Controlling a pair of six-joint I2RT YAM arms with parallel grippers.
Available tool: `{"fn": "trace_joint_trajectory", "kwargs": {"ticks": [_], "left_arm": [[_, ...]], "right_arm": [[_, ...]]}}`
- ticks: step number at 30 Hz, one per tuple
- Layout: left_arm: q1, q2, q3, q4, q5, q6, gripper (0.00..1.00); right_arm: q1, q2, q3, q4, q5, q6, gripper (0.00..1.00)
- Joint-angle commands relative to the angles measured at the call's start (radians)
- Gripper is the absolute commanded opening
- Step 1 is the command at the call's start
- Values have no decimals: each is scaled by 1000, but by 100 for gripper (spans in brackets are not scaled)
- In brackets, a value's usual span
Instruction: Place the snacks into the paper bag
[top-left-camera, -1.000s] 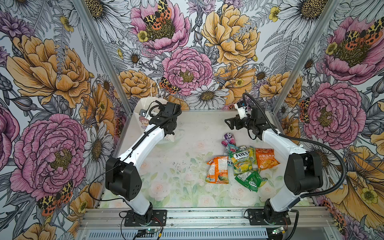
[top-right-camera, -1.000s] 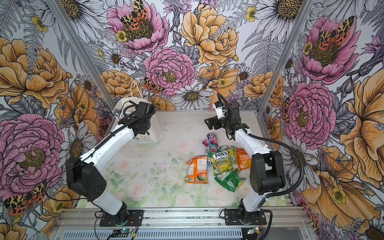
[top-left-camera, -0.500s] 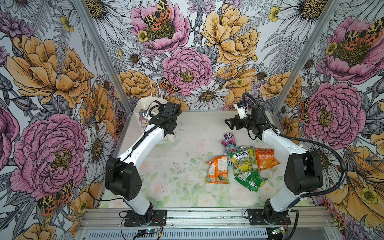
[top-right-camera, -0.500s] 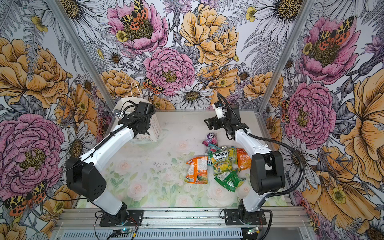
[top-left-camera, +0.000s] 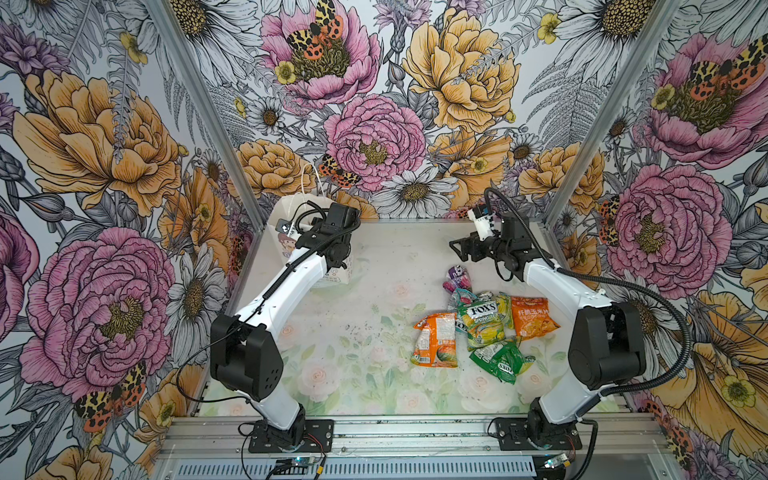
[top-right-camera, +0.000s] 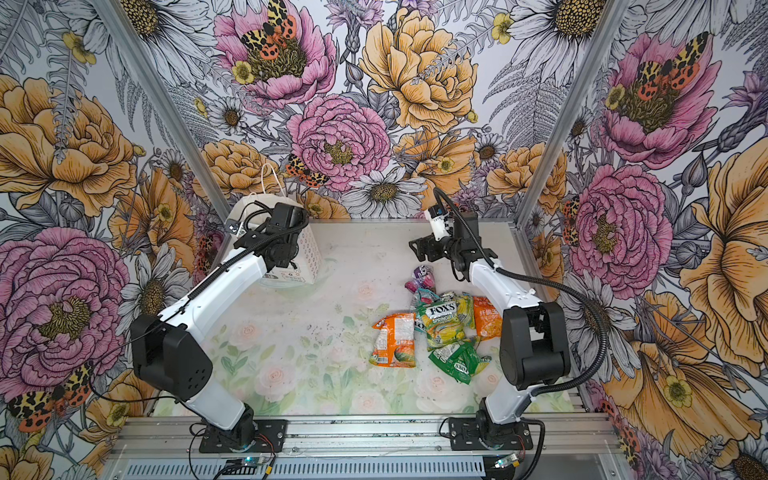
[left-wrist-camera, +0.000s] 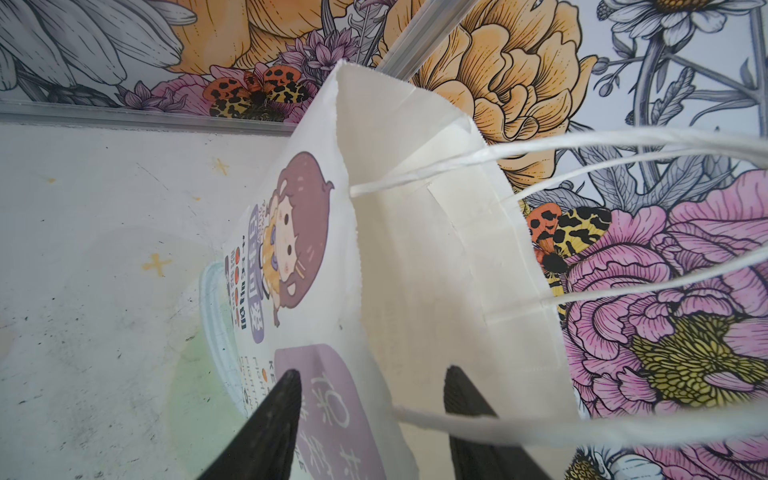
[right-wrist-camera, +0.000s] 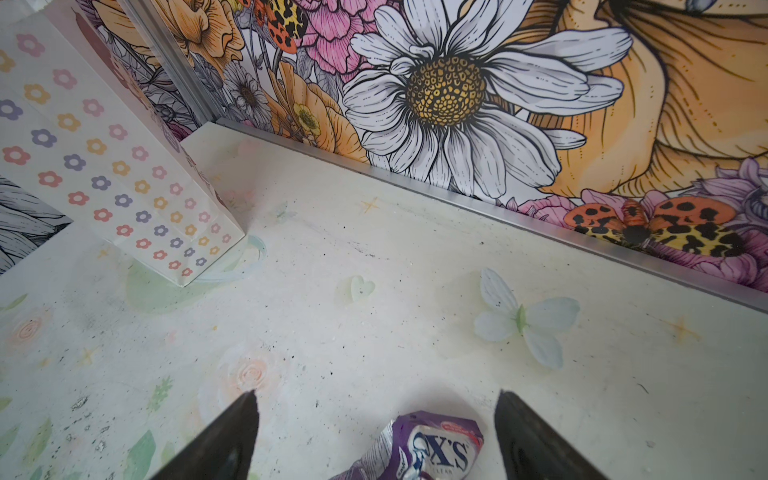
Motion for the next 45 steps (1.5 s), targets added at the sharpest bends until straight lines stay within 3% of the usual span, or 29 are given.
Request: {"fn": "trace_joint_trajectory", "kwargs": {"ticks": [1,9,16,22,28,33,38,45], "left_arm": [[8,10,-10,-12,17,-29,52],[11,0,-36,-9,28,-70,37],[20,1,-37,-7,57,-67,6],[19,-4,-36,15,73,-11,0],[17,-20,-17,80,135,204,0],[32,-80,-89,276,348,468,0],[66,-193,-276,569,580,557,0],[114,-267,-326,616,814,665,0]], "right_arm": [[7,1,-9,7,-6,-15,90],[8,6,-10,7,-4,-15,89],[8,7,-12,8,-6,-14,87],[9,2,-18,7,-7,-16,87],[9,-8,-23,7,-10,-3,86],[9,-25,-19,6,-4,48,85],[15,-56,-14,-6,4,99,85],[39,-85,37,-154,54,165,85]]}}
